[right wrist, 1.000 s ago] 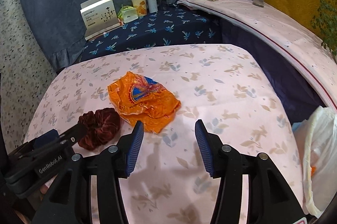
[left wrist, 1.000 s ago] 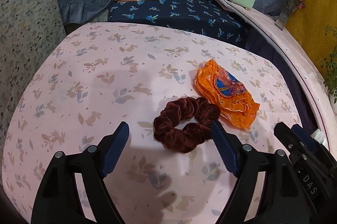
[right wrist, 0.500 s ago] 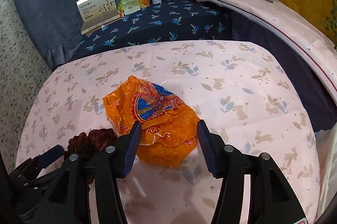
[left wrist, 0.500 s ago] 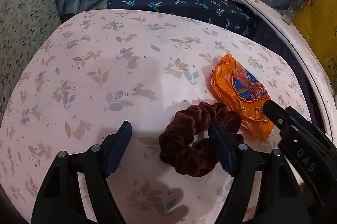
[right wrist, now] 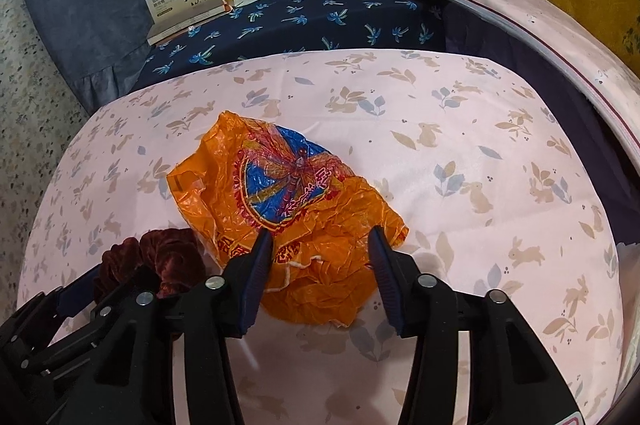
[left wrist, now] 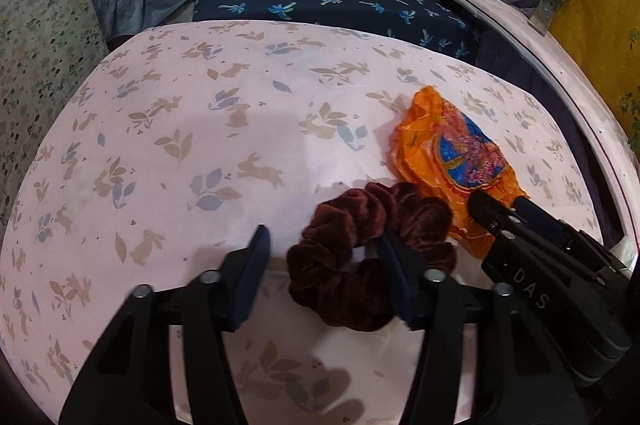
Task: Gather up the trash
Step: 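Grasp the dark red scrunchie with the left tool while the right tool grasps the orange bag, then carry the scrunchie and orange bag over the bin and open both tools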
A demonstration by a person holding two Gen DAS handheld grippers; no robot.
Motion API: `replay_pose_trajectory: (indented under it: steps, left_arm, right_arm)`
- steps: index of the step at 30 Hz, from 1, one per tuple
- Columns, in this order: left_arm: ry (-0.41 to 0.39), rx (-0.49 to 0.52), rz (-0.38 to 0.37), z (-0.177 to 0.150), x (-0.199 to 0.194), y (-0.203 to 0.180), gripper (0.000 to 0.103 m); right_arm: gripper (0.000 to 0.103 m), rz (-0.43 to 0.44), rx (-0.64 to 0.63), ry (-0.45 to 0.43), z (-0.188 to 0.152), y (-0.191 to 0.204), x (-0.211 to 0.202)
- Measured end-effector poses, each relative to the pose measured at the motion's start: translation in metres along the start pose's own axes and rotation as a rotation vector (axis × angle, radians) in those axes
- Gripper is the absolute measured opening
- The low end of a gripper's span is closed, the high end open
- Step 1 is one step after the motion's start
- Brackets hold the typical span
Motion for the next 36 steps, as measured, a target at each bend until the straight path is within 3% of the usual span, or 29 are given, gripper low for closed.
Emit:
replay_pose_trajectory:
  steps: [6,9,17,36]
  left_arm:
    - [0.014,0.016,-0.04,-0.006,-0.004,-0.013,0.016]
    - [0.031,0.021,-0.064,-0.01,-0.006,-0.019,0.014]
    - [0.023,0.051,-0.105,-0.021,-0.026,-0.049,0.012]
    - [-0.071,0.241,-0.21,-0.042,-0.104,-0.175,0.012]
  right_arm:
    - [0.029,0.013,-0.016,-0.009,-0.01,-0.003,-0.011]
    - [0.024,0.013,-0.001,-0.009,-0.016,-0.011,-0.017]
    - [0.013,0.007,0.064,-0.024,-0.027,-0.043,-0.047]
    - [0.011,-0.072,0.234,-0.18,-0.052,-0.164,-0.158]
Point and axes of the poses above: each gripper's, at about its wrist camera, not at the fingertips, and x roughly the way its jaws point, y to its left, z to its top, the point moved 4 cm from there along x, roughly the way its jaws point, and after that the axes turned 1 degree about -y, right-handed, at the moved point
